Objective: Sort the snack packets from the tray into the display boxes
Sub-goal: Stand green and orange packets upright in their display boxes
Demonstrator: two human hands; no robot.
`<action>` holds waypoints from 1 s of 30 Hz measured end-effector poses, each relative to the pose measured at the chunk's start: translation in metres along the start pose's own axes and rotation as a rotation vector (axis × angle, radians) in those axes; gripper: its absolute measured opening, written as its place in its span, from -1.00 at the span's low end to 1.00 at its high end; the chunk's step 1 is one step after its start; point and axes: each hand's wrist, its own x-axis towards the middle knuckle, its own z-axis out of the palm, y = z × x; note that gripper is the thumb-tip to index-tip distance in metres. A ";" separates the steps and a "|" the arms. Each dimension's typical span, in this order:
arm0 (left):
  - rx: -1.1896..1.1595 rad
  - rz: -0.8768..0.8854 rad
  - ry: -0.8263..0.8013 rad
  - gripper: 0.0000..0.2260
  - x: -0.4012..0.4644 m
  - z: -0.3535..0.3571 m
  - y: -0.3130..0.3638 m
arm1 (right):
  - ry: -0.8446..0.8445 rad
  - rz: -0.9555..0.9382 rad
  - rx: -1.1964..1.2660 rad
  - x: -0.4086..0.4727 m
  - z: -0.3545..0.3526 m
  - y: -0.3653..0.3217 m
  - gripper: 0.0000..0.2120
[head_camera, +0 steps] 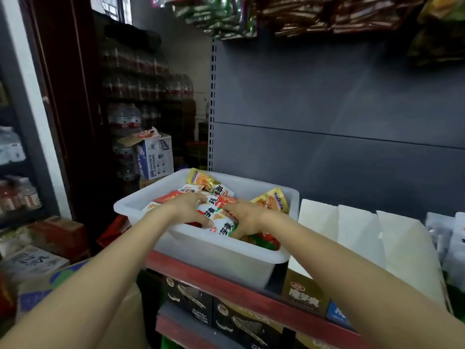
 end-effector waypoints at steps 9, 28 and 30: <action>0.060 0.004 0.088 -0.42 0.005 0.002 0.005 | 0.221 0.220 0.199 0.008 -0.007 0.011 -0.45; -0.744 0.464 0.392 -0.92 -0.038 0.025 0.132 | 0.869 0.042 0.659 -0.126 -0.060 0.051 -0.92; -0.822 0.517 0.376 -0.88 -0.043 0.031 0.164 | 0.903 0.042 0.662 -0.153 -0.070 0.069 -0.92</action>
